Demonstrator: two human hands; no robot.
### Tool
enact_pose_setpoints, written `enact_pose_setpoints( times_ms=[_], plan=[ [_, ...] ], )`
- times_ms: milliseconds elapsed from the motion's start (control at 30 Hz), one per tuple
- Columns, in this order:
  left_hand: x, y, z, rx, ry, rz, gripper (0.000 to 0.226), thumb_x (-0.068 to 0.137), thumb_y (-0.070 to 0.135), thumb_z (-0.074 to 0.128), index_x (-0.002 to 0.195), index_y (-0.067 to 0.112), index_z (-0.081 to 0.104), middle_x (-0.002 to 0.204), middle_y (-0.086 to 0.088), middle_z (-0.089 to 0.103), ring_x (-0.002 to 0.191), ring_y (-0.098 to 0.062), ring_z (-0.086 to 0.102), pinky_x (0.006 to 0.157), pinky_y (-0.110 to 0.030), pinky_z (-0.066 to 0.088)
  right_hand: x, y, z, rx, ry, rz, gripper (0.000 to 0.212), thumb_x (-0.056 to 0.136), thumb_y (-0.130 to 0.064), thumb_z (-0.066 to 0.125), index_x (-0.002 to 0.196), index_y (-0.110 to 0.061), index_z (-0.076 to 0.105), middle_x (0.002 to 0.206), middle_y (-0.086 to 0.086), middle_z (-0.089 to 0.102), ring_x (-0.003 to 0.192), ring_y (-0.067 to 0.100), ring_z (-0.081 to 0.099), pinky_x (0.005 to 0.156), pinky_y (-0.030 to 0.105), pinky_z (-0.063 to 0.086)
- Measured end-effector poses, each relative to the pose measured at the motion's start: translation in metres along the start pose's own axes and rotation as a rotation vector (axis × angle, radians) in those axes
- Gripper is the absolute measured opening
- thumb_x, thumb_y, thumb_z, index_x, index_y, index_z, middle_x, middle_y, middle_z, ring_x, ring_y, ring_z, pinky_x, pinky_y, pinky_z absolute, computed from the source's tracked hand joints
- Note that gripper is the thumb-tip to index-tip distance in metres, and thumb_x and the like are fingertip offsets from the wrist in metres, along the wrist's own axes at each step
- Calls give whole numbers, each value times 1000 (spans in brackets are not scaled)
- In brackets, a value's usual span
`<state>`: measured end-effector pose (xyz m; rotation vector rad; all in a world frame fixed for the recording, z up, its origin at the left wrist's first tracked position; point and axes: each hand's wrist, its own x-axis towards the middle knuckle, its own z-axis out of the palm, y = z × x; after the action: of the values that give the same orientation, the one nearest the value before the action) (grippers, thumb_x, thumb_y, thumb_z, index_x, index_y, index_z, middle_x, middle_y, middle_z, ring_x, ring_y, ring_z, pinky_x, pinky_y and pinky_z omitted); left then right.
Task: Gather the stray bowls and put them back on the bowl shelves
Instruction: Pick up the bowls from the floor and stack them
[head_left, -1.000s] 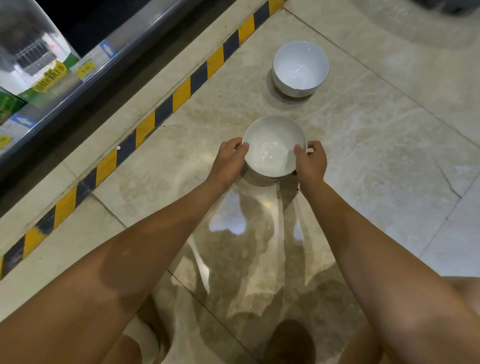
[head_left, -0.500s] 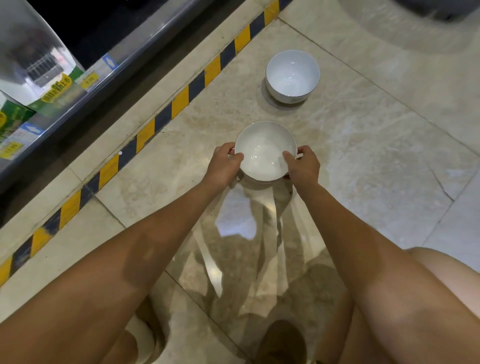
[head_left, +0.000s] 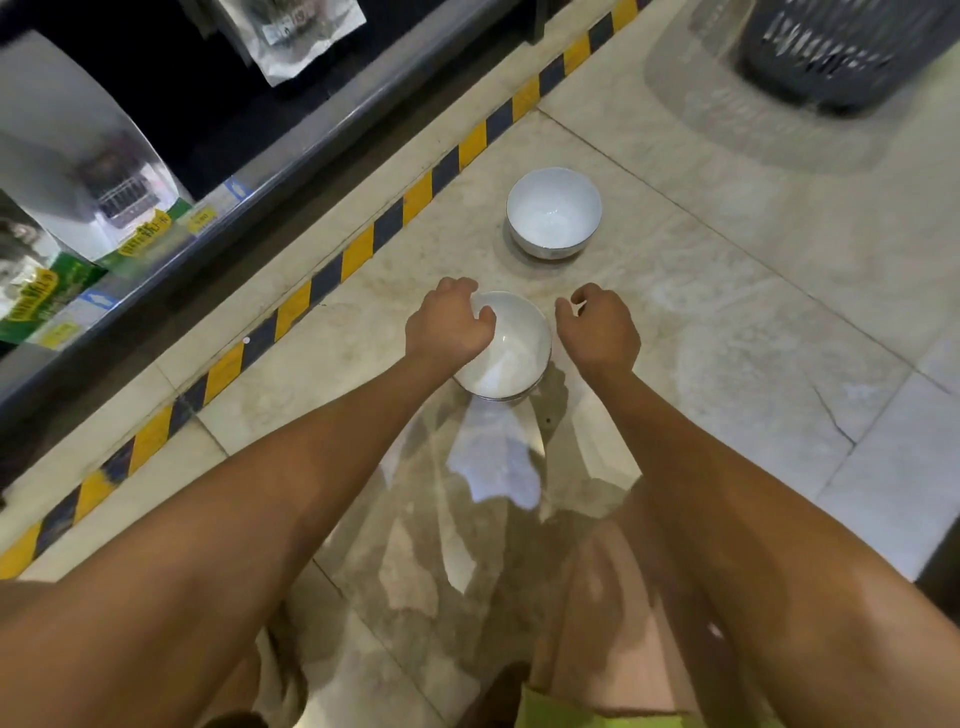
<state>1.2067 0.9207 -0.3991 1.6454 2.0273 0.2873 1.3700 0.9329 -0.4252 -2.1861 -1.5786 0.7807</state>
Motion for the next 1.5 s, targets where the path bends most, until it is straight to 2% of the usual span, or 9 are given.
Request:
enact_pose_setpoints(
  times_ms=[433, 533, 633, 700, 867, 1033, 1133, 1400, 1500],
  plan=[
    [102, 21, 5, 564, -17, 377, 45, 90, 34, 45, 127, 10, 51, 125, -11, 55, 111, -29, 53, 92, -38, 40, 75, -18, -4, -475, 83, -279, 37, 91, -30, 45, 116, -9, 61, 109, 14, 62, 104, 32, 53, 77, 36, 42],
    [131, 14, 8, 599, -9, 417, 32, 71, 30, 64, 95, 10, 69, 89, -8, 68, 76, -26, 63, 67, -30, 47, 96, -19, 6, -527, 84, -254, 36, 91, -29, 44, 114, -7, 61, 106, 15, 62, 101, 32, 54, 74, 35, 40],
    [160, 4, 20, 452, -55, 416, 34, 69, 33, 52, 83, 8, 71, 72, -9, 67, 58, -26, 61, 51, -27, 45, 115, -22, 14, -433, 80, -120, 40, 93, -32, 43, 119, -6, 58, 111, 14, 61, 103, 32, 54, 75, 35, 42],
    [170, 9, 20, 383, -20, 422, 46, 77, 37, 44, 97, 3, 68, 83, -15, 68, 68, -32, 64, 56, -32, 48, 127, -22, 21, -274, 76, 31, 43, 93, -36, 42, 121, -7, 55, 114, 13, 60, 104, 31, 57, 78, 35, 45],
    [201, 15, 33, 101, -100, 120, 60, 94, 46, 43, 142, 13, 34, 140, -10, 47, 125, -29, 48, 98, -42, 42, 155, -20, 39, 120, 39, 361, 52, 94, -43, 41, 127, -3, 42, 121, 15, 58, 106, 32, 58, 78, 35, 44],
    [227, 2, 53, -106, -178, 0, 60, 94, 51, 36, 144, 18, 33, 145, -5, 43, 131, -27, 44, 103, -43, 37, 177, -15, 59, 447, 48, 527, 58, 94, -44, 44, 137, -5, 38, 132, 13, 53, 114, 30, 54, 83, 32, 42],
    [231, -5, 61, -172, -219, 17, 59, 94, 53, 34, 142, 18, 35, 144, -4, 44, 131, -26, 44, 103, -42, 37, 181, -13, 75, 620, 109, 554, 45, 95, -37, 45, 129, -7, 50, 121, 8, 58, 96, 20, 53, 78, 28, 42],
    [223, -5, 60, -354, -320, 59, 49, 96, 48, 36, 137, 20, 39, 137, 0, 52, 124, -20, 50, 89, -30, 37, 176, -14, 78, 754, 182, 590, 35, 98, -31, 38, 113, -7, 59, 104, 7, 60, 100, 25, 59, 86, 39, 53],
    [208, 0, 50, -367, -346, 58, 54, 97, 51, 33, 143, 23, 33, 144, 3, 46, 130, -19, 45, 100, -32, 37, 162, -11, 67, 862, 162, 627, 27, 96, -34, 39, 103, -15, 56, 106, 15, 64, 89, 34, 61, 70, 42, 56]
  ],
)
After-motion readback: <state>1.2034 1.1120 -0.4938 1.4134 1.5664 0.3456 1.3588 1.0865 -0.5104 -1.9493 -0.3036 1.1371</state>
